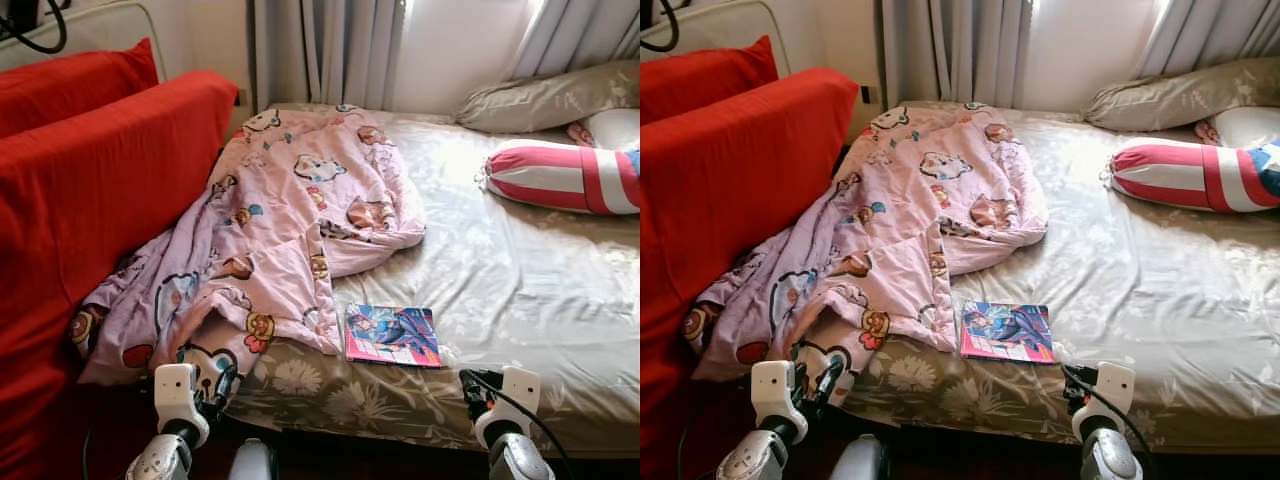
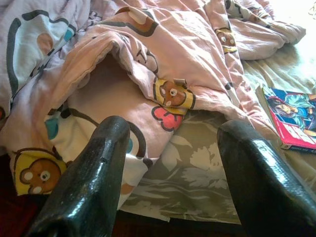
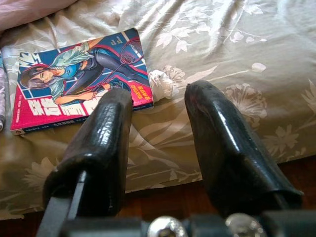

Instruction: Clean up the room

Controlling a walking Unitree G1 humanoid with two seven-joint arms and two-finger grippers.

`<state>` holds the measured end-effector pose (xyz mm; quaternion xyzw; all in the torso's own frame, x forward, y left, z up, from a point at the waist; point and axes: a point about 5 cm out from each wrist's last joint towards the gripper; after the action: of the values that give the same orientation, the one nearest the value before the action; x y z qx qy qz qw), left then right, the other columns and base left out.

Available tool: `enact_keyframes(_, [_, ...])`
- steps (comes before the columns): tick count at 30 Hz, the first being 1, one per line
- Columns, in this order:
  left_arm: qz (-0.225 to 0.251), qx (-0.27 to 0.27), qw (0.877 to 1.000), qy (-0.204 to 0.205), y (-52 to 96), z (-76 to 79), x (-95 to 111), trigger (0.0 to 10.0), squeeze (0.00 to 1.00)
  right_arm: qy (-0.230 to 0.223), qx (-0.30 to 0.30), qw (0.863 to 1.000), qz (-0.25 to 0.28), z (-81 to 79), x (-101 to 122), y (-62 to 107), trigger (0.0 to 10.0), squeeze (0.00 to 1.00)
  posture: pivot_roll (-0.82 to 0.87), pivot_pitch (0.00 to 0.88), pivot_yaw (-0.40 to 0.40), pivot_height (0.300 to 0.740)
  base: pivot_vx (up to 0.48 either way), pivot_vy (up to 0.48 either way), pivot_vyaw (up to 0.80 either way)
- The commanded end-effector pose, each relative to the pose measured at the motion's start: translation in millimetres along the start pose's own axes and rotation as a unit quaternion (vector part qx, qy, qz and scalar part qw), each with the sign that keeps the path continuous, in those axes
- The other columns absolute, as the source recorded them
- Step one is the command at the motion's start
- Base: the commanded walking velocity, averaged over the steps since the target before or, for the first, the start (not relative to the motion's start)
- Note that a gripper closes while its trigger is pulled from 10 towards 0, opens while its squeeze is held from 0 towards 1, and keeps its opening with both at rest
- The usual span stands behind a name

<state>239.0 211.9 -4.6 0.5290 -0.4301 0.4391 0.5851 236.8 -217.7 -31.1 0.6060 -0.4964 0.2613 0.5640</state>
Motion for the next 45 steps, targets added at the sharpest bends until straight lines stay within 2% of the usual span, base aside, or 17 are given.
enact_keyframes(1, [0.003,0.002,1.0,0.005,-0.6,-1.2,1.7,10.0,0.0,0.0,-0.002,1.0,-0.005,-0.2,0.8,-1.5,10.0,0.0,0.13,0.0,-0.072,0.651,0.277,0.0,0.0])
enact_keyframes(30, [0.006,0.006,1.0,0.006,-4.4,-3.7,7.0,10.0,0.0,0.013,0.012,1.0,-0.017,-4.3,-0.4,-2.8,10.0,0.0,0.13,0.0,-0.069,0.651,0.292,0.0,0.0])
enact_keyframes(42, [0.008,-0.003,1.0,-0.003,-6.5,-5.7,12.0,10.0,0.0,0.022,0.024,0.999,-0.026,-10.9,1.5,-6.8,10.0,0.0,0.13,0.0,-0.045,0.651,0.0,0.0,0.0])
enact_keyframes(45, [0.007,-0.005,1.0,-0.004,-7.9,-6.7,13.7,10.0,0.0,0.023,0.033,0.999,-0.03,-15.5,1.9,-8.4,10.0,0.0,0.14,0.0,-0.033,0.636,0.0,0.0,0.0])
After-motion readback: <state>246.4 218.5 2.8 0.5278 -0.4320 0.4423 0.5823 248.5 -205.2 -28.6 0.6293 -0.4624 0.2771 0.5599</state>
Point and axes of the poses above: a point about 5 cm out from each wrist's last joint towards the gripper, its own y axis pointing back from the gripper into the wrist, its own x axis along the axis of the wrist's last joint, z = x × y, and after that the axes turned 3 degrees about -y, right-handed
